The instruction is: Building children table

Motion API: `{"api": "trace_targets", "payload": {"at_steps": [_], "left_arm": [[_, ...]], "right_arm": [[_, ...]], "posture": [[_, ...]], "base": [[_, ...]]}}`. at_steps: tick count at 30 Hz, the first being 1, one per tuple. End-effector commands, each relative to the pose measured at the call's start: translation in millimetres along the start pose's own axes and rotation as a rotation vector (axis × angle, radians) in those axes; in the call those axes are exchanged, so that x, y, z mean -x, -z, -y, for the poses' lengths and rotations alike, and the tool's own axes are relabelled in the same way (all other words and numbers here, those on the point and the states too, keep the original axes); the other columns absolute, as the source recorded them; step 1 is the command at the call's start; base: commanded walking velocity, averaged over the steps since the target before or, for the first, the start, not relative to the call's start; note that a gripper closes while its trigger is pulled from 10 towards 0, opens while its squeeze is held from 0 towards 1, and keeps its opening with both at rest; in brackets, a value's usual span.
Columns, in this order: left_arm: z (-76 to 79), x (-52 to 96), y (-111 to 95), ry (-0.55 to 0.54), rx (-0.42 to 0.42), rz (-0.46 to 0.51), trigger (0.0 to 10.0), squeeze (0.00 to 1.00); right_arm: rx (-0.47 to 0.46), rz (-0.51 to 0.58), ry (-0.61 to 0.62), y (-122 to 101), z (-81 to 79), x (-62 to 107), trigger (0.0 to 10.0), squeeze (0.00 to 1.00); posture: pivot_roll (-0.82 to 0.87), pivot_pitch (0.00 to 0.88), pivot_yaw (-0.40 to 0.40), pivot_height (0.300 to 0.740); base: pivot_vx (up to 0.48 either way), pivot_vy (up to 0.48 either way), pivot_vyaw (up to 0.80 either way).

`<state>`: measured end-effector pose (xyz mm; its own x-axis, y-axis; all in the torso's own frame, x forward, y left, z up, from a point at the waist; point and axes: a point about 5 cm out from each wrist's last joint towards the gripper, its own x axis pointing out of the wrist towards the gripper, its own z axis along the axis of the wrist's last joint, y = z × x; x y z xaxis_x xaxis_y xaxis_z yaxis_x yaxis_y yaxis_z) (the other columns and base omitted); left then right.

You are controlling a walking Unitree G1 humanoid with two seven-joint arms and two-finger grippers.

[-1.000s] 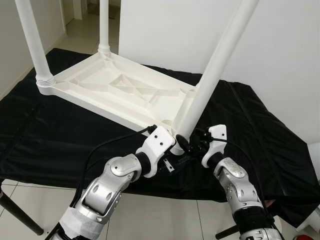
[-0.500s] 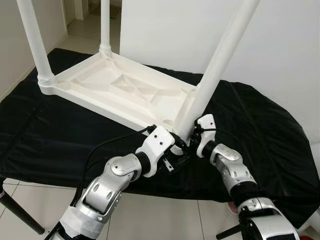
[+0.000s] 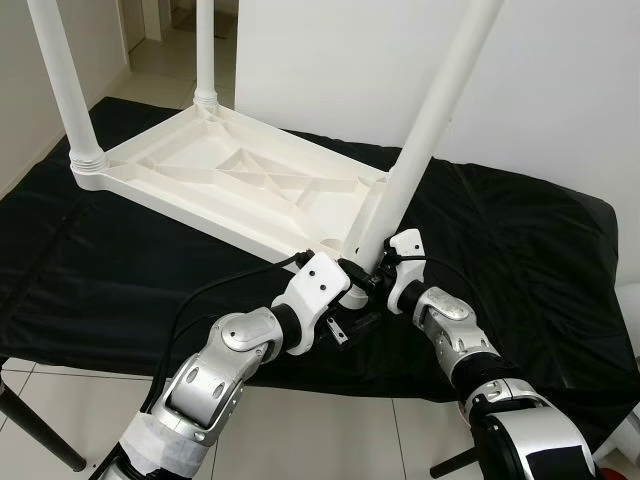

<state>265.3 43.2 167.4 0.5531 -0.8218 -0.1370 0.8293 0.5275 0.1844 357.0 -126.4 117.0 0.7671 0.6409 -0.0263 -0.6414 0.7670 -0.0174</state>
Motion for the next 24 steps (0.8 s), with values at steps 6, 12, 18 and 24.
{"api": "trace_targets", "payload": {"at_steps": [6,12,18,24], "left_arm": [[3.8,-2.7,-2,0.02,-0.01,0.005,10.0,0.0],[6.7,-2.4,-1,0.028,-0.007,0.005,10.0,0.0],[8.6,-2.4,-1,0.034,0.0,0.004,10.0,0.0],[10.1,-3.3,0,0.041,0.0,0.004,10.0,0.0]], "right_arm": [[-0.017,-0.072,0.003,22,1.6,13.8,0.0,0.0],[-0.04,-0.07,0.051,27,-1.9,17.4,10.0,0.0],[-0.045,-0.062,0.211,27,-3.0,15.4,10.0,0.0],[-0.165,-0.042,0.385,23,-15.4,9.6,10.0,0.0]], "posture": [[0.08,0.0,-0.173,0.74],[0.08,0.0,-0.174,0.74],[0.07,0.0,-0.176,0.74],[0.06,0.0,-0.174,0.74]], "base": [[0.0,0.0,0.0],[0.0,0.0,0.0],[0.0,0.0,0.0],[0.0,0.0,0.0]]}}
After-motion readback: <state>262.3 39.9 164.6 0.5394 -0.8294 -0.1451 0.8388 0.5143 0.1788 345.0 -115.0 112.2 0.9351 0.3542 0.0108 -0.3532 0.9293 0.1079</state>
